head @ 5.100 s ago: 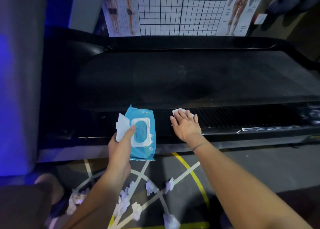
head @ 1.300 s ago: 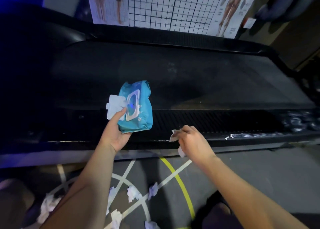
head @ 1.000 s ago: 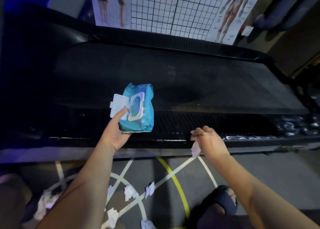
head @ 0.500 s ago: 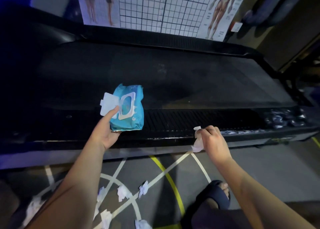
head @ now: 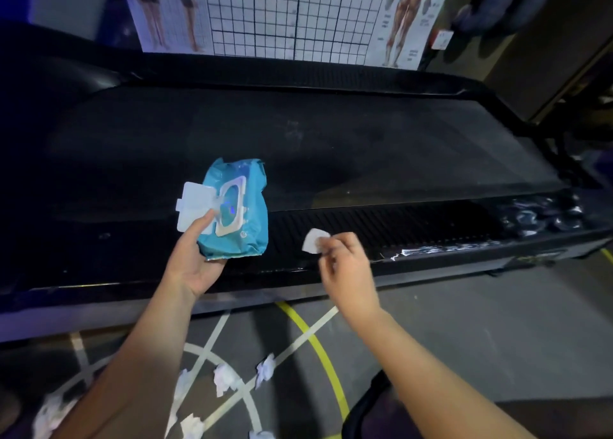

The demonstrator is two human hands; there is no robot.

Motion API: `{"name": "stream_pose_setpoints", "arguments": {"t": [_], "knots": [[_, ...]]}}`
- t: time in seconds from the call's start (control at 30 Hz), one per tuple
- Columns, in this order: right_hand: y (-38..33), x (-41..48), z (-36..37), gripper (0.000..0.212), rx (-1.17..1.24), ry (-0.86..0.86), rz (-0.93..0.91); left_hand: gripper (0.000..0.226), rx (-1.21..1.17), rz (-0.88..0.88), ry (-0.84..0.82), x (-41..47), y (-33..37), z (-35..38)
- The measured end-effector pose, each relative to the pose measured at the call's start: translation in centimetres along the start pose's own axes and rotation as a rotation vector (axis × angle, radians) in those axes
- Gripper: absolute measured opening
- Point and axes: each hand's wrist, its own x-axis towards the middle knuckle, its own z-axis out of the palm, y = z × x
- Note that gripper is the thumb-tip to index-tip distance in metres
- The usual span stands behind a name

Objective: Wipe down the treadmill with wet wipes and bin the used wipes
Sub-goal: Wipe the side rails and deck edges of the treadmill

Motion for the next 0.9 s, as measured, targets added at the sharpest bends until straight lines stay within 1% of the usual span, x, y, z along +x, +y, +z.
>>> {"name": "stream_pose_setpoints", "arguments": {"t": [0.07,0.1,0.17,0.23,0.33,0.37,0.4,0.47,0.53,0.6,0.67,0.73,0.77,0.83,0.87,0.9], "knots": [[-0.9,-0.6,1.8,0.040,-0.057,-0.106,-0.065,0.042,-0.018,-0.002,-0.025,0.0,0.2,-0.1],[-1.1,-0.8,2.5,0.047,-0.127,-0.133,-0.098,0.043,-0.018,0.011,-0.003,0.0,0.2,-0.1],[-1.2,-1.2,3.0,0.057,-0.273,-0.145,-0.172,0.041,-0.047,0.009,0.005,0.4,0.2,-0.2],[-0.5,-1.3,2.8,0.062,-0.339,-0.134,-0.230,0.040,-0.050,-0.008,0.007,0.4,0.2,-0.2],[1.7,-1.2,1.8,0.073,-0.417,-0.149,-0.323,0.049,-0.049,-0.029,0.020,0.4,0.4,0.2],[2.4,-1.5,1.3,0.070,-0.444,-0.140,-0.322,0.050,-0.051,-0.037,0.013,0.3,0.4,0.2],[3.5,-2.0,0.9,0.060,-0.454,-0.113,-0.307,0.050,-0.050,-0.046,0.011,0.4,0.4,0.1],[4.4,-2.5,-0.6,0.028,-0.432,-0.112,-0.201,0.049,-0.051,-0.058,0.002,0.4,0.4,0.1],[6.1,-2.8,-1.9,0.031,-0.442,-0.078,-0.128,0.052,-0.050,-0.065,0.002,0.4,0.5,0.2],[7.0,-3.0,-3.4,0.023,-0.322,-0.025,0.002,0.052,-0.055,-0.067,0.002,0.3,0.5,0.2],[7.5,-3.1,-4.3,0.026,-0.295,0.098,0.028,0.050,-0.062,-0.069,0.003,0.2,0.5,0.1],[6.6,-2.5,-4.3,0.024,-0.288,0.237,0.088,0.051,-0.073,-0.072,0.008,0.0,0.6,0.1],[5.8,-2.1,-4.2,0.022,-0.289,0.277,0.071,0.050,-0.077,-0.073,0.009,-0.1,0.5,0.1],[3.4,-1.1,-3.2,0.013,-0.264,0.258,-0.048,0.047,-0.079,-0.074,0.012,-0.2,0.6,0.2],[2.3,-0.8,-2.2,0.009,-0.283,0.224,-0.105,0.044,-0.080,-0.077,0.015,-0.2,0.6,0.3],[1.4,-0.6,-1.0,0.011,-0.296,0.161,-0.140,0.042,-0.082,-0.080,0.016,-0.2,0.6,0.3]]}}
